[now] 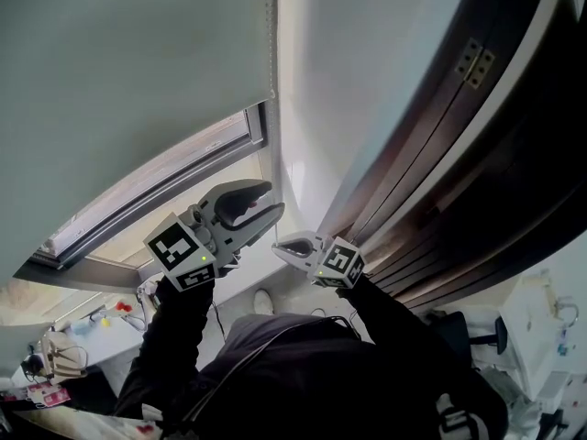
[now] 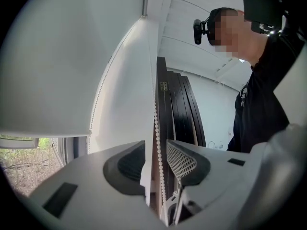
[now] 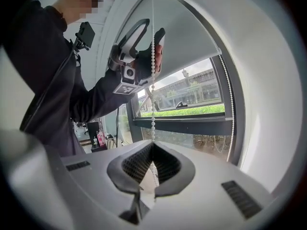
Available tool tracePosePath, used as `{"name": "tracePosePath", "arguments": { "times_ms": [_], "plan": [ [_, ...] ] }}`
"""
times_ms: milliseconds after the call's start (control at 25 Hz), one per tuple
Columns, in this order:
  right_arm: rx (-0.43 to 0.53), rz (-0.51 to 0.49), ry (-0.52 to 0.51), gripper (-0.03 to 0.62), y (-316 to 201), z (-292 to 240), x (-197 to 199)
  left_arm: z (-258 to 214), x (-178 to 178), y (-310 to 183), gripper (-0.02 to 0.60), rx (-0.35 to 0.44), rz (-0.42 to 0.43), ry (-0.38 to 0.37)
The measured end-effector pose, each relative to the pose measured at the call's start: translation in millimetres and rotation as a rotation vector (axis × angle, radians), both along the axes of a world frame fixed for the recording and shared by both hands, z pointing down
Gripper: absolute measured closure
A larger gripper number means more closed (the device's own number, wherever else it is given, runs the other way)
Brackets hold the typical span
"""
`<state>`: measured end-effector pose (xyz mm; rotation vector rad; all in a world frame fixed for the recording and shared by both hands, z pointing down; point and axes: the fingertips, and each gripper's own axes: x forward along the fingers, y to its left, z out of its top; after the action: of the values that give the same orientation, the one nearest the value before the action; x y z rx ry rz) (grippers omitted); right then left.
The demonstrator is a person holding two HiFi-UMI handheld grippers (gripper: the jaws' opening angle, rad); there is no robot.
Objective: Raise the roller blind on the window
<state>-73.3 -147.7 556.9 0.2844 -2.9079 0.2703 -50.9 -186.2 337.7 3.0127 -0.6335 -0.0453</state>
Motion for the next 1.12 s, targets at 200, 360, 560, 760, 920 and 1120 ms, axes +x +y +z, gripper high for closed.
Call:
{"name": "tracePosePath", "arguments": {
  "times_ms": [200, 360, 560, 760, 920, 1120],
  "plan": [
    [-0.002, 0.004, -0.003, 0.586, -0.5, -0.1, -0.3, -2.7, 0.4, 1.8, 0.569, 0.000, 0.012, 0.007],
    [-0.013, 0.003, -0.004, 0.586, -1.8, -0.9, 4.5, -2.5, 0.5, 1.9, 0.574, -0.044, 0.037, 0.048],
    [-0.048, -0.033, -0.023, 0.480, 2.1, -9.3, 12.2, -0.1, -8.7, -2.7, 0.574, -0.034, -0.005, 0.069],
    [0.013, -0.004, -0.092, 0.387, -14.3, -60.7, 30.7, 1.9, -17.9, -9.7, 0.574, -0.029, -0.043, 0.083],
    [0.081, 0.008, -0.144, 0.376, -21.9, -109.1, 42.8, 11.3, -12.0, -8.3, 0.574, -0.022, -0.049, 0.053],
    [0.117, 0.021, -0.236, 0.376, -24.2, -169.0, 50.0, 76.1, -1.8, -14.3, 0.574, -0.120, -0.053, -0.019]
  ]
}}
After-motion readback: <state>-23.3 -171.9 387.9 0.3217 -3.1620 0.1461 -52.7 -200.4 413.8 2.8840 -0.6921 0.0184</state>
